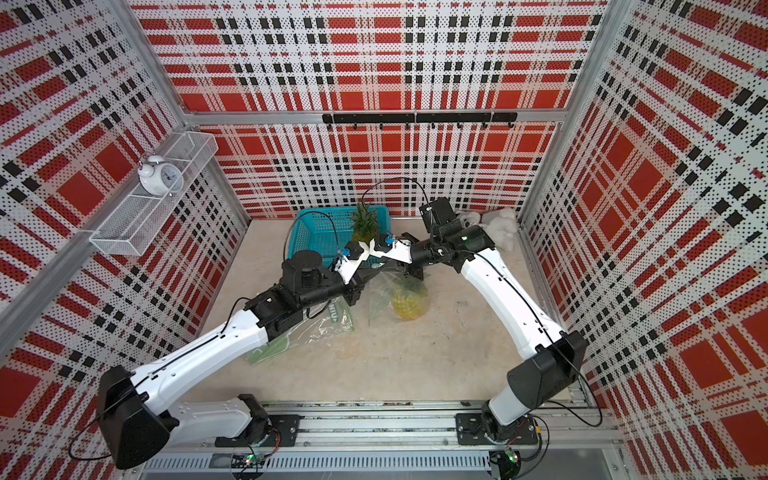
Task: Open the zip-top bag and take out the pineapple
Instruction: Unzip the zipper on the zipper food storage bag.
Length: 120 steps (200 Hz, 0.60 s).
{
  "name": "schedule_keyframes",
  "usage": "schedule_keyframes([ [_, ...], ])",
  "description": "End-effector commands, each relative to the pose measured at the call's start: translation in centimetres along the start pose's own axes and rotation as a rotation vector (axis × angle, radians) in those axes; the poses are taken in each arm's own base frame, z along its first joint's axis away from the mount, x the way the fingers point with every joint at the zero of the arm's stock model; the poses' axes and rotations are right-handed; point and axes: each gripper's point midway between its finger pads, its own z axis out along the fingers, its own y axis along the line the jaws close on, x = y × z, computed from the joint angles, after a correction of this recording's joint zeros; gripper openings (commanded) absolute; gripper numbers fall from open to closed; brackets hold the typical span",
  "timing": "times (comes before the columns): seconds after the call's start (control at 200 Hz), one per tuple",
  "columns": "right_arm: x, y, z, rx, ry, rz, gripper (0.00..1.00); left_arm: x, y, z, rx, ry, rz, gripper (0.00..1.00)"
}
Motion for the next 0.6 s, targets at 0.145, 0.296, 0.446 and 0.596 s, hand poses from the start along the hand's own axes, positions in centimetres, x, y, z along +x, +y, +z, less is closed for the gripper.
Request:
schedule_keyframes([
  [0.145, 1.1, -1.1, -1.7, 0.082, 0.068, 0.024, 0.05, -0.7, 1.2, -1.3, -0.041, -0.042, -0.013, 0.0],
  [0.296, 1.6, -1.5, -2.5, 0.109, 0.088, 0.041, 0.04, -0.4, 1.8, -1.5, -0.058, -0.042, -0.02, 0.0],
  [0.446, 2.6, -2.1, -3.4, 0.148, 0.12, 0.063, 0.04, -0.1, 2.3, -1.9, -0.078, -0.041, -0.026, 0.0],
  [0.596, 3.9, -2.5, -4.6, 0.19, 0.15, 0.09, 0.05, 0.2, 2.9, -2.1, -0.103, -0.036, -0.031, 0.0],
])
